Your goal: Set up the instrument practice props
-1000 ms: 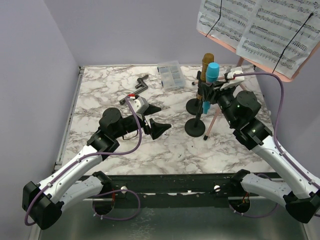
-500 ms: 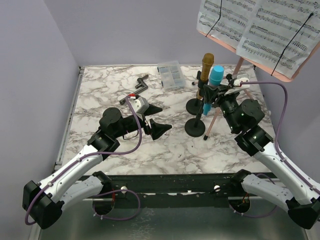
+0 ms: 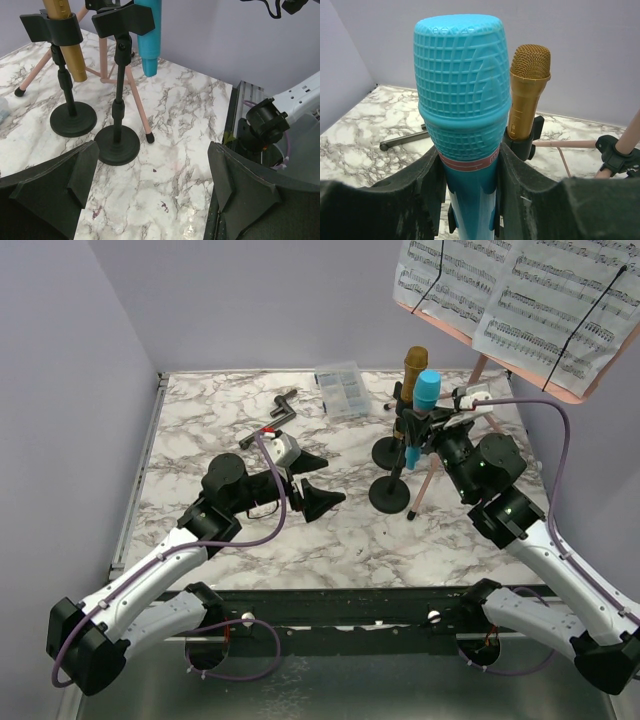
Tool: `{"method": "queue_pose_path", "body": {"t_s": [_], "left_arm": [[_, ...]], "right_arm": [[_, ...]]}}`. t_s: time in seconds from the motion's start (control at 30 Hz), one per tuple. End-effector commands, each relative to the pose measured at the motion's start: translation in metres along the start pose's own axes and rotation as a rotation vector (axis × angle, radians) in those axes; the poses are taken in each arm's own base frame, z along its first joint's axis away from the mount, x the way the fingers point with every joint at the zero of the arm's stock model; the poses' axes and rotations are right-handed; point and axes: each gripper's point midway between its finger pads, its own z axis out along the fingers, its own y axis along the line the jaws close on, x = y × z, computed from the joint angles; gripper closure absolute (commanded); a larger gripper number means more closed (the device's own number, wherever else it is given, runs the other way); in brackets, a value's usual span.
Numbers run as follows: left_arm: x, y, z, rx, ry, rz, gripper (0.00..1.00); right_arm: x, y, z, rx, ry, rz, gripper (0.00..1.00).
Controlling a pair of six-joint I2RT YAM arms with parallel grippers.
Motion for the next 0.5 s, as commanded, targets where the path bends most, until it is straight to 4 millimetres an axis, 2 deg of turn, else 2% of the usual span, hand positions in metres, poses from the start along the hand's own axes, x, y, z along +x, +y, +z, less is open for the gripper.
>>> {"method": "queue_pose_path", "body": {"t_s": [0.0, 0.1, 0.2, 0.33, 0.47], "left_arm": [[-0.002, -0.004, 0.002, 0.027, -0.018, -0.026, 0.01], [-0.013, 0.013, 0.014, -0.067, -0.074, -0.203, 0.01], [-0.024, 0.035, 0.036, -0.165, -0.1, -0.455, 0.02], [-0.036, 0.054, 0.07, -0.194, -0.112, -0.639, 0.06], [-0.042, 0.074, 0.096, -0.233, -0.135, -0.762, 0.11]], "right_arm": [[0.078, 0.003, -0.008, -0.027, 0.283, -0.062, 0.58], [0.075, 0.006, -0.009, -0.035, 0.28, -0.035, 0.44], [0.067, 0.006, -0.011, -0.02, 0.282, 0.0, 0.3], [0.054, 0.008, -0.014, -0.024, 0.265, 0.042, 0.19], [0.045, 0.01, -0.018, -0.034, 0.253, 0.069, 0.15]]}}
